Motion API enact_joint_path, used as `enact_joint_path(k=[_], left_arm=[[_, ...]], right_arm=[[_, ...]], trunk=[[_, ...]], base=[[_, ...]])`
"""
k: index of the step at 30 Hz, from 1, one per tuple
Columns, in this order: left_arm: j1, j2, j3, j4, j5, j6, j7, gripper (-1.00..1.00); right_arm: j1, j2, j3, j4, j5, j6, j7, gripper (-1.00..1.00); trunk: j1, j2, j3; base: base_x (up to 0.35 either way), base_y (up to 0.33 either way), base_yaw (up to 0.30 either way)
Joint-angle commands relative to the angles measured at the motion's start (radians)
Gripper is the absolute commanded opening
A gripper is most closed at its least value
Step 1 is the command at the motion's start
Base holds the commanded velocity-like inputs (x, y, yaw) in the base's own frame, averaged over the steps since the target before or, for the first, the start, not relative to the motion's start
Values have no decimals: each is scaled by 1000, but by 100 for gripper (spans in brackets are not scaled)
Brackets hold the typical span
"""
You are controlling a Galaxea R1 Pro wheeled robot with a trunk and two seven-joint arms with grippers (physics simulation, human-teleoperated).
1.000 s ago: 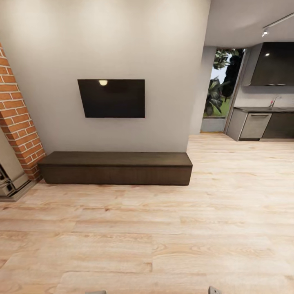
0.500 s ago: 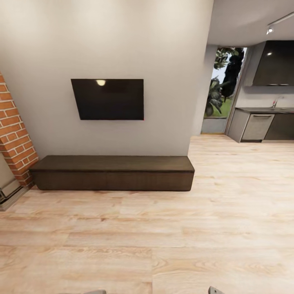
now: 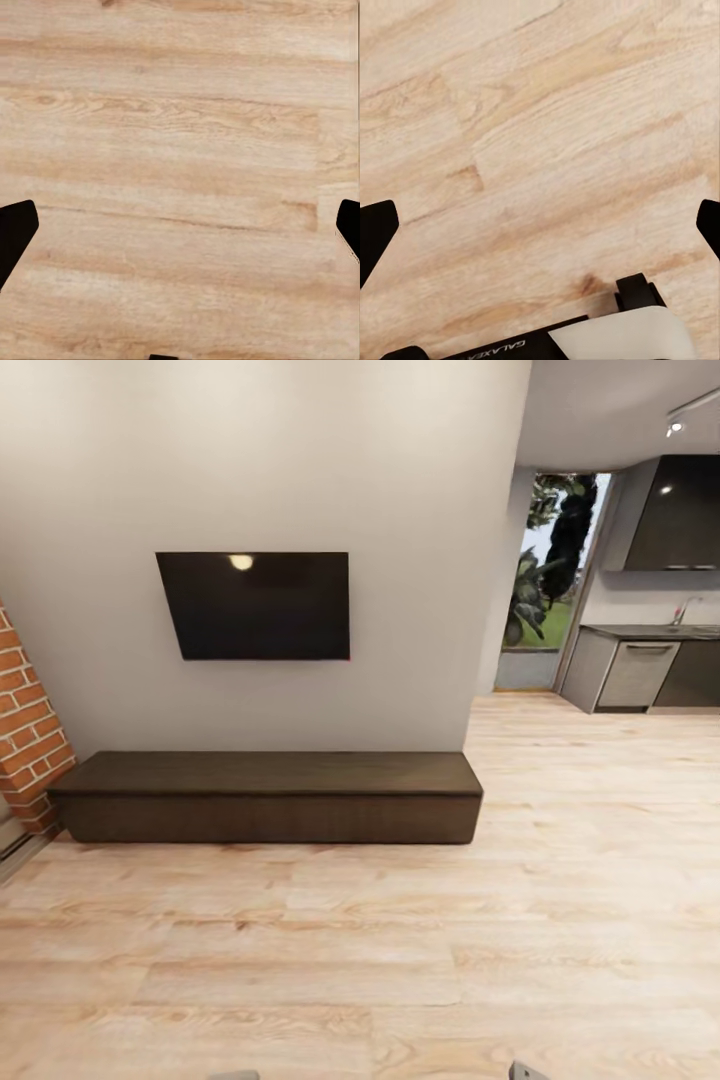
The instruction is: Place each of the two pumpkins and all three candles from the living room inside a cabinet in the living room (use any cabinet), then make sure every cabinet is closed, and position the cauldron so it is next to a table in the living room.
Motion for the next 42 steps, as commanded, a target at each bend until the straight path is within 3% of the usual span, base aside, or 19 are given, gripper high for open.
enact_joint_path(k=[1,5,7,9,12,14,17,19,20,23,25,31,36,42], left_arm=[[0,0,1,0,1,-3,2,100],[0,7,4,-7,3,4,-5,100],[-1,25,16,-60,16,46,-14,100],[-1,35,30,-175,49,191,-45,100],[0,49,57,-441,138,554,-169,100],[-1,79,88,-584,182,750,-278,100],[0,109,134,-667,206,869,-425,100],[0,115,148,-691,211,898,-483,100],[0,116,153,-700,213,908,-503,100],[0,117,157,-707,216,917,-520,100],[0,117,158,-711,217,920,-525,100],[0,112,159,-713,223,923,-529,100],[0,110,157,-713,277,936,-529,100],[0,112,155,-713,299,958,-530,100]], right_arm=[[0,0,-1,-3,-9,5,0,100],[-1,-2,-2,-3,-10,4,3,100],[-1,-4,-2,-3,-9,3,7,100],[0,-6,-2,-3,-10,-11,12,100],[0,-12,-10,-3,-12,-39,67,100],[-1,-23,-20,-3,-13,-46,142,100],[-1,-31,-54,-7,-13,-47,258,100],[-3,-33,-93,-16,-14,-39,313,100],[-6,-34,-136,-30,-19,-28,344,100],[-21,-28,-236,-64,-68,16,378,100],[-42,-23,-268,-77,-101,40,380,100],[-61,-26,-293,-85,-133,63,434,100],[-64,-29,-293,-83,-134,62,478,100],[-65,-21,-293,-78,-136,46,477,100]], trunk=[[1,-1,-1],[1,-1,-1],[1,-1,-1],[1,-1,-1],[1,-1,-1],[1,-1,-1],[1,-1,-1],[1,-1,-1],[1,-1,-1],[1,-1,-1],[1,-1,-1],[1,-1,-1],[1,-1,-1],[1,-1,-3]], base=[[350,0,-169],[350,10,-135],[350,78,-28],[320,98,-12],[249,106,-4],[220,97,-1],[235,42,0],[256,13,0],[272,5,0],[289,2,0],[300,1,0],[305,0,0],[304,0,0],[260,0,0]])
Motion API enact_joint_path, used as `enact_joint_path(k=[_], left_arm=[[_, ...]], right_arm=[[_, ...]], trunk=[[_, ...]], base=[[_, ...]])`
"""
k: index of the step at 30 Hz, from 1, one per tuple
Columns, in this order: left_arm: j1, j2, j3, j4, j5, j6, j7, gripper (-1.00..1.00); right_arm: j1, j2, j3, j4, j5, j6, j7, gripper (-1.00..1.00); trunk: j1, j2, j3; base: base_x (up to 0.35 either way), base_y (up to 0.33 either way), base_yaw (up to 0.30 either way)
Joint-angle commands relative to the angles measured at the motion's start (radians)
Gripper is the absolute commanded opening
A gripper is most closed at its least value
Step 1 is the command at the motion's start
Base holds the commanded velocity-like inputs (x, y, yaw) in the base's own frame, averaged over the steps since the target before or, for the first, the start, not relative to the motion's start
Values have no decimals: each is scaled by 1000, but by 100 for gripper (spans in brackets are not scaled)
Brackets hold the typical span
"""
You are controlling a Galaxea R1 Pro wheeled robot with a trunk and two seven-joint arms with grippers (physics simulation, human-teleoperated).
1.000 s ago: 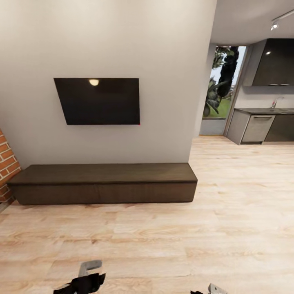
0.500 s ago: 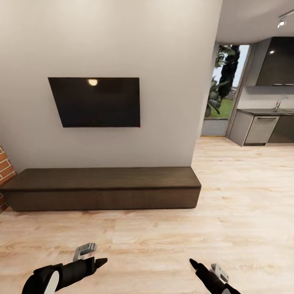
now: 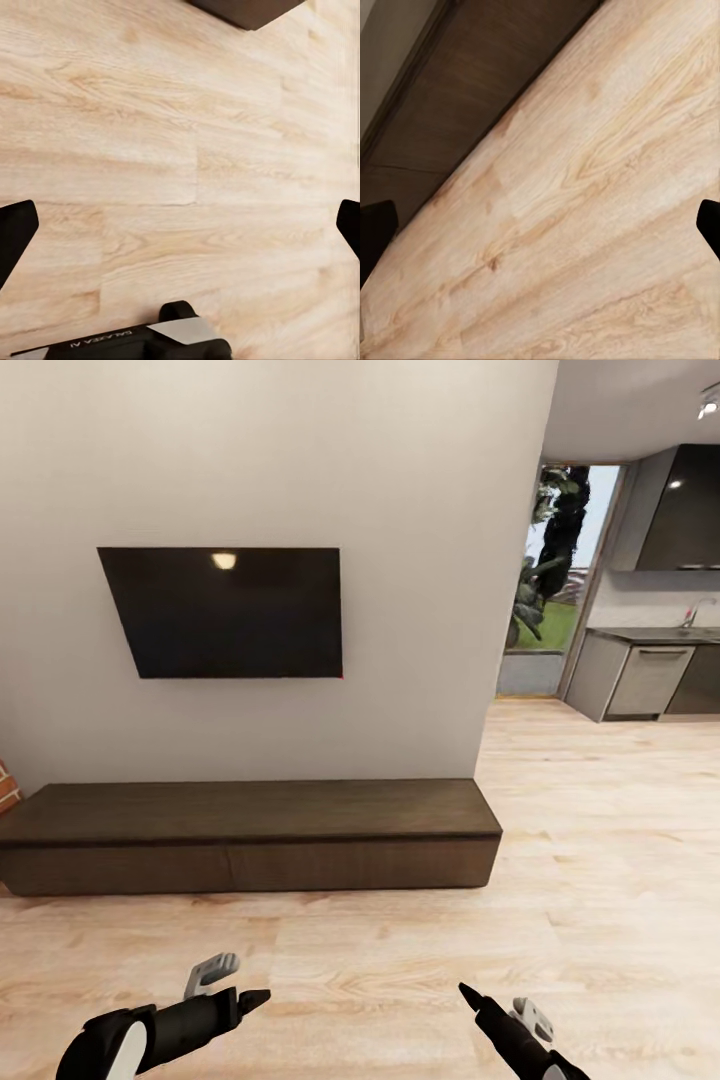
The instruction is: Place each of the two pumpkins and all three candles from the living room inside a cabinet in the living room (use any cabinet), then make sure every cabinet is closed, and position the cauldron so it is next to a table in the living room.
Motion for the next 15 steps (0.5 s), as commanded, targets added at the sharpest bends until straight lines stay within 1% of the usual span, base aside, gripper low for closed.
enact_joint_path(k=[1,3,4,6,7,9,10,11,12,14,15], left_arm=[[-1,1,1,0,10,13,-6,100],[-1,4,1,0,50,31,-6,100],[-1,6,0,0,85,39,-6,100],[-1,9,-1,0,124,46,-6,100],[-1,11,-1,0,137,52,-6,100],[-1,16,0,0,158,71,-11,100],[-1,18,1,0,167,79,-23,100],[-1,22,2,0,175,84,-45,100],[-1,32,2,0,183,89,-91,100],[-1,47,3,0,186,92,-152,100],[-1,52,3,1,187,92,-172,100]], right_arm=[[-1,1,-6,-1,-9,3,3,100],[-1,2,-5,0,-10,-21,2,100],[-1,2,-5,3,-10,-48,2,100],[-1,1,-6,15,-11,-82,3,100],[-1,1,-7,23,-11,-91,2,100],[-1,0,-11,39,-12,-100,4,100],[-1,-1,-16,43,-12,-102,5,100],[-1,-1,-26,46,-12,-103,6,100],[-1,0,-44,49,-10,-105,7,100],[-1,2,-60,51,-9,-107,8,100],[-1,2,-64,51,-9,-108,9,100]], trunk=[[0,-1,-1],[0,-1,-1],[0,-1,-1],[0,-1,-1],[0,-1,-1],[0,-1,-1],[0,-1,-1],[0,-1,-1],[0,-1,-1],[0,-1,-1],[0,-1,-1]], base=[[240,0,0],[238,0,0],[238,0,0],[237,0,0],[231,0,0],[219,0,0],[210,0,0],[207,0,0],[204,0,0],[203,0,0],[202,0,0]])
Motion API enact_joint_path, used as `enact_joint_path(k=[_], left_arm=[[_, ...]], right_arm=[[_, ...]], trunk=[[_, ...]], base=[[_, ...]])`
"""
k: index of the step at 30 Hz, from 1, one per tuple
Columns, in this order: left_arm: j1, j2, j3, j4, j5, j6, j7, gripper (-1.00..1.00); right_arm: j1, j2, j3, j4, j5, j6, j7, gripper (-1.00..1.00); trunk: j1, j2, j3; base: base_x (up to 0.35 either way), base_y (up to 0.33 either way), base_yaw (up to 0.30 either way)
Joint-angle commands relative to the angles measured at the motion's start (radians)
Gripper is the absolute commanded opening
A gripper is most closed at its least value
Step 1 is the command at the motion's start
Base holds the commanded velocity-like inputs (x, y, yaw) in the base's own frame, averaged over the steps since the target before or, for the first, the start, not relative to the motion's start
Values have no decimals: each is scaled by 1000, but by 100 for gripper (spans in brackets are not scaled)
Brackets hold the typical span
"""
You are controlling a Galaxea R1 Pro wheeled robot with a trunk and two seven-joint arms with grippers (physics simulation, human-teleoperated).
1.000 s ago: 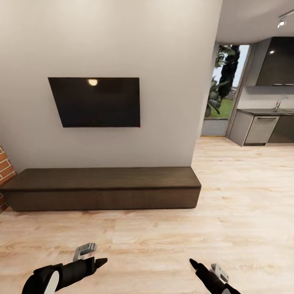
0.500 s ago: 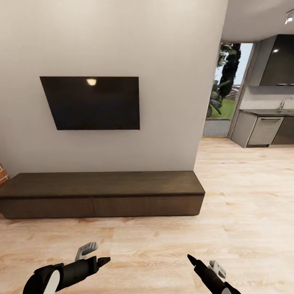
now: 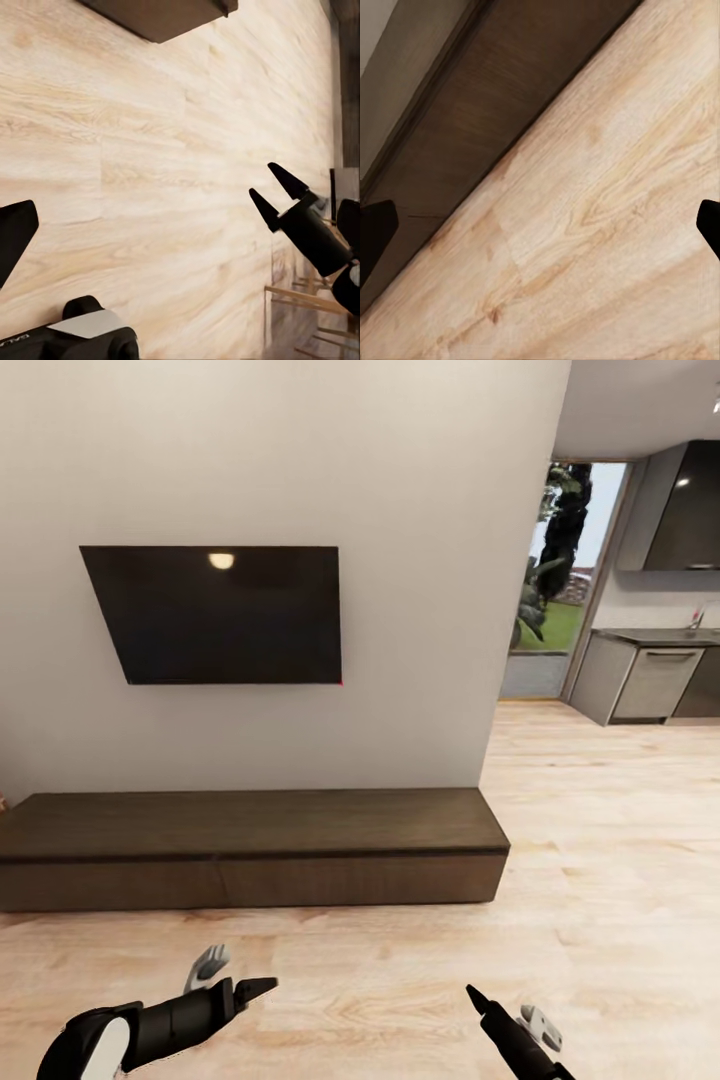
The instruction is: Place each of the two pumpkins and all three candles from the living room inside a cabinet in the living room (use any cabinet), then make sure every cabinet is closed, and position the cauldron so it is next to a table in the living room.
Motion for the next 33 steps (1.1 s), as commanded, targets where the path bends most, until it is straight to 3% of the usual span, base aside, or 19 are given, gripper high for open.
enact_joint_path(k=[1,13,21,23,30,33], left_arm=[[-1,3,1,0,-3,5,-20,100],[-1,7,-6,1,-1,6,-45,100],[-1,8,-2,1,0,6,-47,100],[-1,9,-1,1,0,6,-47,100],[-1,8,-3,1,1,10,-51,100],[-1,8,-6,1,2,10,-52,100]], right_arm=[[-1,1,-7,0,-7,4,5,100],[-1,2,-11,0,-7,-12,-2,100],[-1,21,-18,4,-10,-119,-5,100],[-1,21,-36,19,-11,-137,0,100],[-1,11,-170,58,-18,-132,24,100],[-7,9,-229,57,-58,-80,41,100]], trunk=[[0,-1,-1],[0,-1,-1],[0,-1,-1],[0,-1,-1],[0,-1,-1],[0,-1,-1]], base=[[202,0,0],[198,0,0],[264,95,0],[300,139,0],[297,142,0],[270,141,0]])
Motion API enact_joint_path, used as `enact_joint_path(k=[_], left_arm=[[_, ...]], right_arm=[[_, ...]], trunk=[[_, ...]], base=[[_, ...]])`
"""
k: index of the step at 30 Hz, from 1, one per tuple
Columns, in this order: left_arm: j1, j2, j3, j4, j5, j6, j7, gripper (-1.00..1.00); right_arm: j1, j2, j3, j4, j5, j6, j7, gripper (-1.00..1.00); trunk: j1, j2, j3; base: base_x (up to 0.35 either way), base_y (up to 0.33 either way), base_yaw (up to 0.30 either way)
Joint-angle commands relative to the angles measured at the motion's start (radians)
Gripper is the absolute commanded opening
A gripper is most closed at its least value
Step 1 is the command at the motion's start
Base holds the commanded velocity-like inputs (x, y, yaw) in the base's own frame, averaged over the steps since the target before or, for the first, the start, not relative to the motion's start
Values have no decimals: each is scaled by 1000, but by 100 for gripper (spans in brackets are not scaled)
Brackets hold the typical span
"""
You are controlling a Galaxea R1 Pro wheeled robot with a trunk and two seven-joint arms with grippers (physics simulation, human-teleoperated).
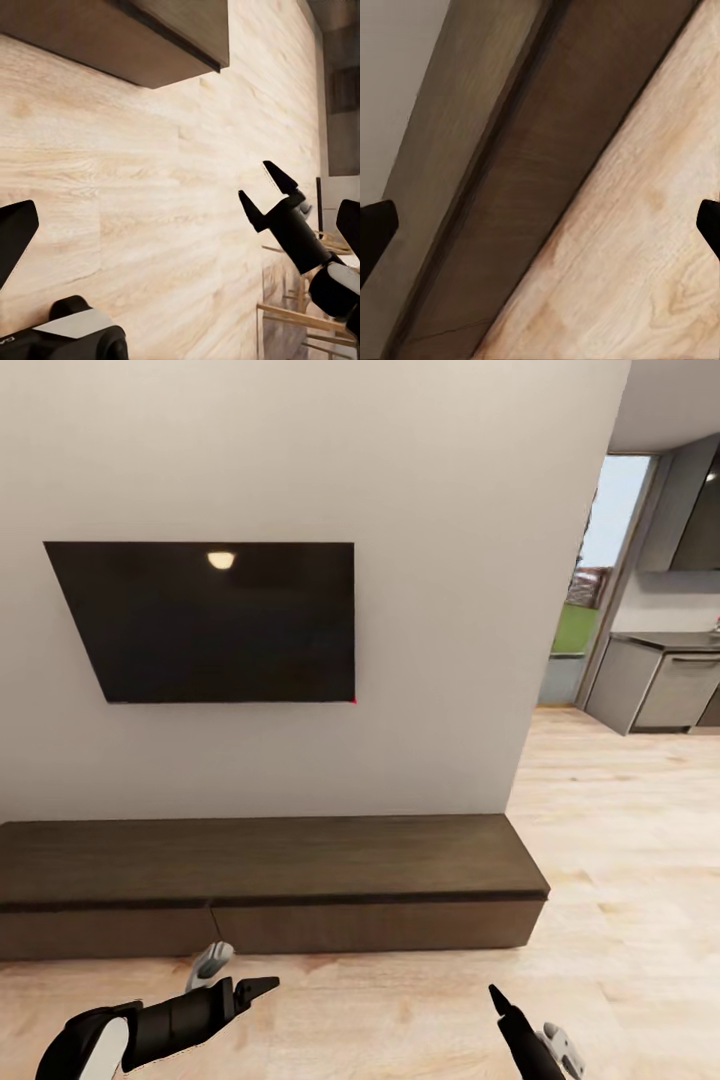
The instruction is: Place each of the two pumpkins and all three candles from the living room inside a cabinet in the living room (use any cabinet), then make sure every cabinet is closed, and position the cauldron so it is next to a table in the living room.
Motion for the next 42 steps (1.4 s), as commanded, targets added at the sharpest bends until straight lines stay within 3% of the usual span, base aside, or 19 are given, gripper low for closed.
enact_joint_path(k=[1,3,6,9,13,16,24,42], left_arm=[[-1,0,0,0,-3,5,-6,100],[-1,0,-1,0,-3,5,-6,100],[-1,0,-3,0,-3,5,-6,100],[-1,-1,-4,0,-2,6,-6,100],[-1,-5,-3,0,-2,19,-19,100],[-1,-7,-3,1,-3,25,-58,100],[-1,-7,-2,1,-4,31,-138,100],[-1,-11,-1,0,-2,31,-143,100]], right_arm=[[-4,1,-16,-4,-27,27,8,100],[-12,14,-28,-19,-51,48,9,100],[-44,53,-28,-33,-66,20,-5,100],[-58,72,-36,-31,-94,15,-10,100],[-66,84,-42,-29,-242,46,-4,100],[-71,84,-42,-28,-292,71,2,100],[-85,75,-41,-28,-309,97,1,100],[-89,66,-42,-34,-308,121,-1,100]], trunk=[[1,-1,-1],[1,-1,-1],[1,-1,-1],[1,-1,-1],[1,-1,-1],[1,-1,-1],[1,-1,-1],[1,-1,-1]], base=[[264,141,0],[260,140,0],[247,135,0],[220,121,0],[98,58,0],[19,11,0],[32,2,0],[3,0,0]])
